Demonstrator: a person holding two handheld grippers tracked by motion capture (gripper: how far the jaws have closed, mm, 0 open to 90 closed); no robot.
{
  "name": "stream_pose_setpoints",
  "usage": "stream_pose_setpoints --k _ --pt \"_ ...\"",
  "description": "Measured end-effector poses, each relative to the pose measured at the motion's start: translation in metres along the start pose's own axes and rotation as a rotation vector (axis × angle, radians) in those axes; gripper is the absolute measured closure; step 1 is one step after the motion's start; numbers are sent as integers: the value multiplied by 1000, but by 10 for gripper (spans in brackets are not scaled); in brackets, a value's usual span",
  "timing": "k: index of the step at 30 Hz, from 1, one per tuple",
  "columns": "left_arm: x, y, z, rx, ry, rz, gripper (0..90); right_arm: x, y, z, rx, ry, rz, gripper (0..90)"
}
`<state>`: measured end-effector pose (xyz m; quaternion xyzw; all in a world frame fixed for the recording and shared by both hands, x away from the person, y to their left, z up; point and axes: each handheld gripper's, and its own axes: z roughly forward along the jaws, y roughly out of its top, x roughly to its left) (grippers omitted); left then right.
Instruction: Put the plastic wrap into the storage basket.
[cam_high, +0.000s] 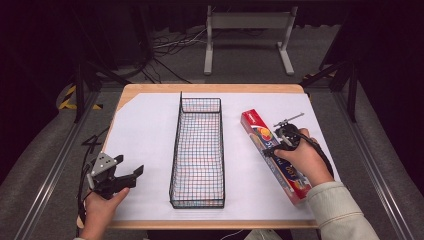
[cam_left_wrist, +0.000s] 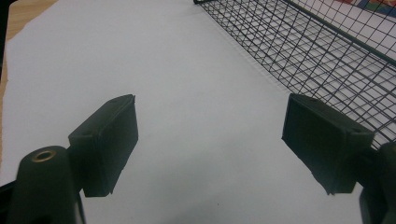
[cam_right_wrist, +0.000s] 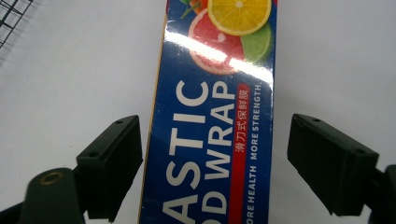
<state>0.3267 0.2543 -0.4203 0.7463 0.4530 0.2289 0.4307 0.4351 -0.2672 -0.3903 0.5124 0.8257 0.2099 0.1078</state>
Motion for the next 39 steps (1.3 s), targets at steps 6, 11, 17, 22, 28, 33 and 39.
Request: stream_pose_setpoints --k 6,11,17,22,28,33,39 --pt "0 0 0 -1 -1 -2 188 1 2 7 30 -17 8 188" --pt "1 0 0 -2 1 -2 188 4 5 11 67 -34 1 202" --pt "1 0 1 -3 0 -2 187 7 8 16 105 -49 -5 256" --pt "1 -1 0 -3 1 -4 188 10 11 19 140 -70 0 333" --pt "1 -1 0 -3 1 -6 188 14 14 18 167 -92 11 364" --pt "1 0 -1 -8 2 -6 187 14 18 19 206 -104 25 384" --pt "3 -1 0 -5 0 -12 188 14 21 19 229 -102 36 391"
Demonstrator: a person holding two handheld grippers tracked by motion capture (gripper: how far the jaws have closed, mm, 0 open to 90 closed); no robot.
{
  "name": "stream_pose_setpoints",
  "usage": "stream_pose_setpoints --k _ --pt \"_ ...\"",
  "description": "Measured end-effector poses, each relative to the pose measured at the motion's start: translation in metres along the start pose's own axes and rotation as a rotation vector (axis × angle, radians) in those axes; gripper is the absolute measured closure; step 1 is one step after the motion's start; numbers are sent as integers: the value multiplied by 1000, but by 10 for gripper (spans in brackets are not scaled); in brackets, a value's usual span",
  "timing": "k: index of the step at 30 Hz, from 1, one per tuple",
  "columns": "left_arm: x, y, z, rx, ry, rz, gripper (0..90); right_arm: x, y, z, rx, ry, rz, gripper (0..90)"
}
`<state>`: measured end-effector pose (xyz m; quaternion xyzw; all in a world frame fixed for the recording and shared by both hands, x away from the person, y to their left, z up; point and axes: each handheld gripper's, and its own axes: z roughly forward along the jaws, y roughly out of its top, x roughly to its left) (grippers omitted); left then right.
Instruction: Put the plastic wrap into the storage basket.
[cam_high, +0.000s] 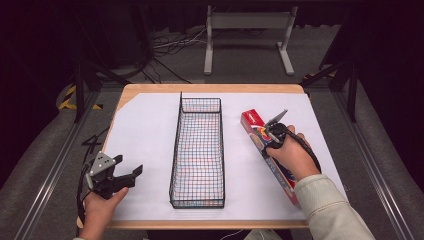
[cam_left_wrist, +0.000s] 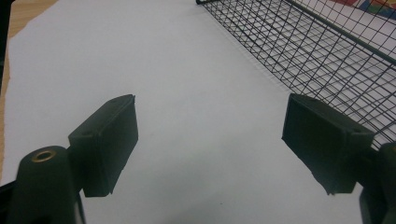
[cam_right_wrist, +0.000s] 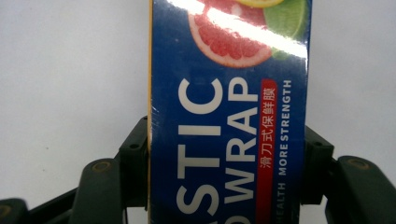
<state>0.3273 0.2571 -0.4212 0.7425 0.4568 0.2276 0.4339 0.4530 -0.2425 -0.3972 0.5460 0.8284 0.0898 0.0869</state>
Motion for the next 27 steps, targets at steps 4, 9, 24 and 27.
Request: stream_pose_setpoints --k 4,9,24,27 --pt "0 0 0 0 -1 -3 188 -1 1 0 7 2 3 394" --pt "0 0 0 -1 2 -5 188 -1 4 -8 22 12 36 396" --pt "1 -1 0 0 8 0 187 3 13 -36 -28 5 97 396" --pt "2 -1 1 0 12 2 187 6 16 -45 -41 7 119 396"
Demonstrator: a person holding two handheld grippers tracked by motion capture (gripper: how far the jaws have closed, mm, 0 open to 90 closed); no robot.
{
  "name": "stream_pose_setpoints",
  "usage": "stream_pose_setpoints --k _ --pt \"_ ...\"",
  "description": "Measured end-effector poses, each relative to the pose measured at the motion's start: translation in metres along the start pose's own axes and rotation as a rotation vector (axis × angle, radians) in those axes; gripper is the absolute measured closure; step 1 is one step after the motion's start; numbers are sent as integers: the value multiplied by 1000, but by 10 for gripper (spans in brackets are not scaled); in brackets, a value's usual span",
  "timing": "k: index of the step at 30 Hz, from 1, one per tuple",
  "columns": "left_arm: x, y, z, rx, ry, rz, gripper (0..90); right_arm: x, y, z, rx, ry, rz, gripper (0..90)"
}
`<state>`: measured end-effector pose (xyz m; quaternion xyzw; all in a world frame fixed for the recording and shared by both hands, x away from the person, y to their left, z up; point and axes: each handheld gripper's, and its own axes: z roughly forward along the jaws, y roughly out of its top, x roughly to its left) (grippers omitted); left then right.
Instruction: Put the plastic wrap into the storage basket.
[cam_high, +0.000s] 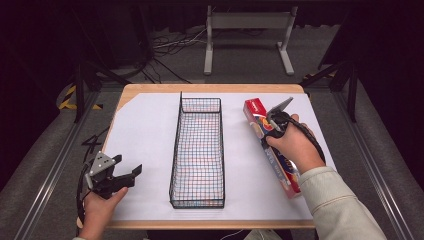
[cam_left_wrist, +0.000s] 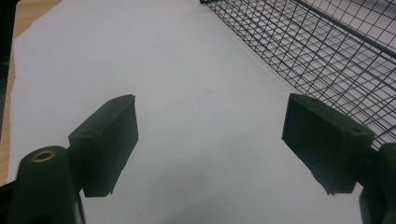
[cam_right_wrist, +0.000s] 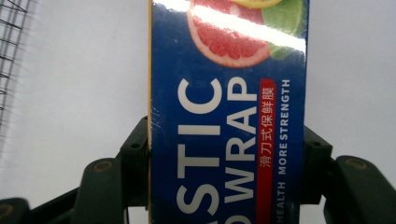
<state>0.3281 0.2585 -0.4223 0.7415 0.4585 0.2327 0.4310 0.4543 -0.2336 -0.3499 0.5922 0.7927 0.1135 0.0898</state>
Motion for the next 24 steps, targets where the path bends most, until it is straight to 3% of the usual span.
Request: stream_pose_setpoints --k 12,24 --pt "2 -1 1 5 8 6 187 15 9 -22 -39 -7 35 394" --pt "3 -1 2 2 9 -1 188 36 19 -43 -51 -22 147 395"
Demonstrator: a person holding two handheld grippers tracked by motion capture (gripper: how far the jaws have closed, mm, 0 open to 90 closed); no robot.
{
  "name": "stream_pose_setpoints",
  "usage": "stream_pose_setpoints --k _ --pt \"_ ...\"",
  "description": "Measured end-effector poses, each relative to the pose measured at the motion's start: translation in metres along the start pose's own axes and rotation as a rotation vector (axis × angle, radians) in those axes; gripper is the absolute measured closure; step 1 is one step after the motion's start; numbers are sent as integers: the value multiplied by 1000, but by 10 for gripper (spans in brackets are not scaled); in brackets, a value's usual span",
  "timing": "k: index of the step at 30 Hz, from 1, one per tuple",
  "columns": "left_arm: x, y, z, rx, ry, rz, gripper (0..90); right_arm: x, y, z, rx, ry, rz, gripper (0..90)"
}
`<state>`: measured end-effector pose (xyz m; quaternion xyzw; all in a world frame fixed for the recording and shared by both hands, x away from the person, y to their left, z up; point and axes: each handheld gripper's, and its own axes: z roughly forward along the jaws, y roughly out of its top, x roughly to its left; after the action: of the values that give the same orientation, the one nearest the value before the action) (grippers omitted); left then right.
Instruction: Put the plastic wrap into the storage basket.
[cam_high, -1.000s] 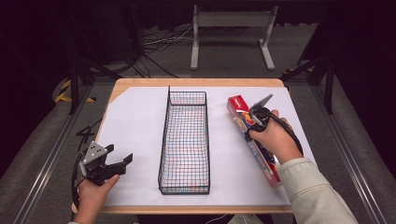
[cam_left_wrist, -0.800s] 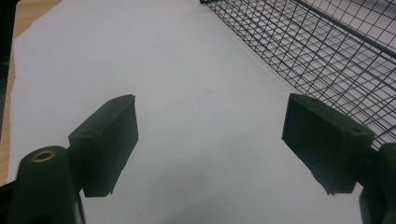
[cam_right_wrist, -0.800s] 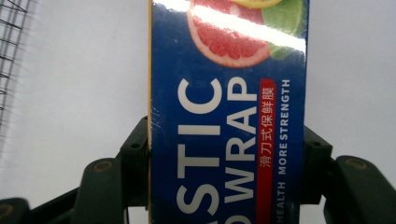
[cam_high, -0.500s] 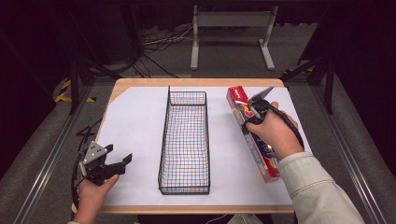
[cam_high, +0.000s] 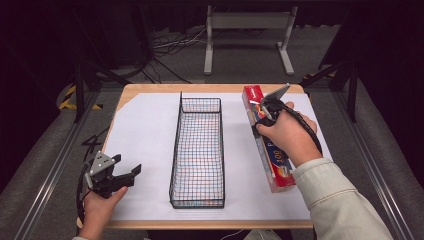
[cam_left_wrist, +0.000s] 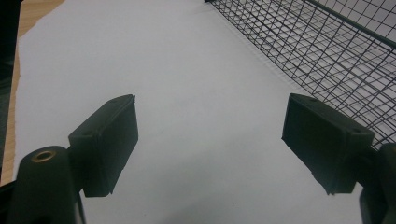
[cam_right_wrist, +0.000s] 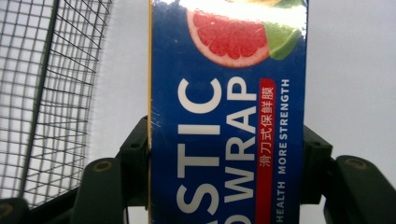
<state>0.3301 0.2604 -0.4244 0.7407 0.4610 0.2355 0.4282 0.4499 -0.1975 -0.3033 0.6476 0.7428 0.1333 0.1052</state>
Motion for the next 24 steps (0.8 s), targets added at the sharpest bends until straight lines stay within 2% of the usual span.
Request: stream_pose_setpoints --k 8,14,16,19,24 --pt "0 0 0 -3 1 0 188 21 7 -8 -6 -16 59 395" --pt "0 0 0 -4 2 -1 188 35 11 -11 -17 -29 77 395" --pt "0 0 0 -4 1 -1 188 42 12 -12 -19 -39 101 395" --pt "0 0 0 -4 0 -1 188 50 14 -14 -10 -31 126 395" --pt "0 0 0 -6 1 1 188 64 18 -17 -1 -26 138 395"
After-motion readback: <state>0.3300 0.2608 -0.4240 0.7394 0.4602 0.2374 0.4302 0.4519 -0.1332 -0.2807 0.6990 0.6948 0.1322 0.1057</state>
